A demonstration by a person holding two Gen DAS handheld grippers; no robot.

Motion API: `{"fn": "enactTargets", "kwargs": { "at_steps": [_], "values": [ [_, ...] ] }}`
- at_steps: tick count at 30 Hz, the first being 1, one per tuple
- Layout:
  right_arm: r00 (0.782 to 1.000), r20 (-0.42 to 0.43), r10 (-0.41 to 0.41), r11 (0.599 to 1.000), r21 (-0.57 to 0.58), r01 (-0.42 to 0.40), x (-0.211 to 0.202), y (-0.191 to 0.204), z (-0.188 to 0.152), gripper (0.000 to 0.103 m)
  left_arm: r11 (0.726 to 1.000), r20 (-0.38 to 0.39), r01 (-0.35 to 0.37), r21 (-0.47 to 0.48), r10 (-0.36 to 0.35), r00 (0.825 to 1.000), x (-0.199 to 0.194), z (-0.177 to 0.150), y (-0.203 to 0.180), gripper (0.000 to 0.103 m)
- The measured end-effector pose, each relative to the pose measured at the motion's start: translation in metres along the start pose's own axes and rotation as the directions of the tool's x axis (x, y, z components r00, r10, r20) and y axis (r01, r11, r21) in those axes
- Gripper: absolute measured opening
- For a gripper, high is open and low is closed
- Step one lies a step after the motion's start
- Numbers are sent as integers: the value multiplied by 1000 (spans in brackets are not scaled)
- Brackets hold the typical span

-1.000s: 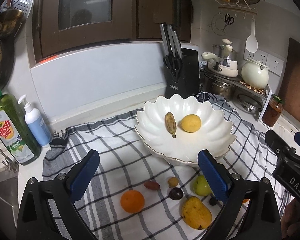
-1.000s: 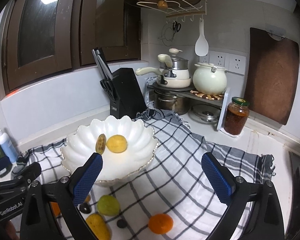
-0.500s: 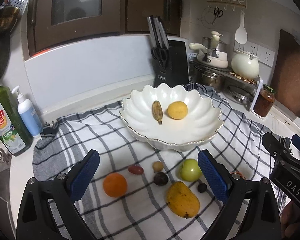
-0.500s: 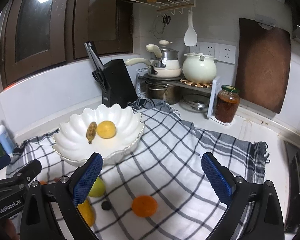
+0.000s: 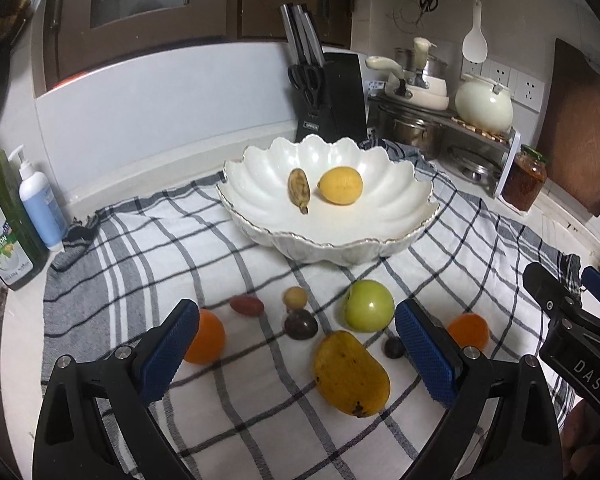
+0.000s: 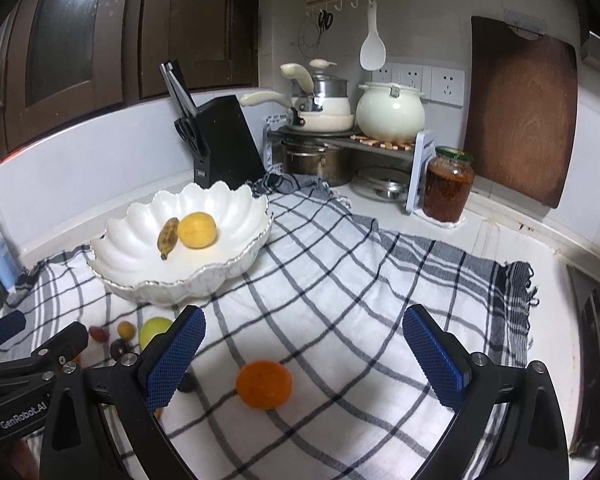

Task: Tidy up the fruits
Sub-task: 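Withdraw both tools from the bowl toward the remaining fruits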

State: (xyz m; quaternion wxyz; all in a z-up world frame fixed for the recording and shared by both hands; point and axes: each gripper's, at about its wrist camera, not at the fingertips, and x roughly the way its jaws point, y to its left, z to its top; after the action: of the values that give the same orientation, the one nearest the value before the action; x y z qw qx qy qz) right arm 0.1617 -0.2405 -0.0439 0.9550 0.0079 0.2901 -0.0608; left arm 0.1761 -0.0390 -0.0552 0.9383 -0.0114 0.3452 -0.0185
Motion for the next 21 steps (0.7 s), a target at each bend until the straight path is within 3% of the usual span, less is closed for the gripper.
{"fn": "enactTargets", "kwargs": {
  "at_steps": [21],
  "values": [
    [996, -83, 38, 999, -10, -39, 32, -15, -42, 100, 1000, -84, -3, -9, 2, 996, 37, -34, -19, 93]
  ]
}}
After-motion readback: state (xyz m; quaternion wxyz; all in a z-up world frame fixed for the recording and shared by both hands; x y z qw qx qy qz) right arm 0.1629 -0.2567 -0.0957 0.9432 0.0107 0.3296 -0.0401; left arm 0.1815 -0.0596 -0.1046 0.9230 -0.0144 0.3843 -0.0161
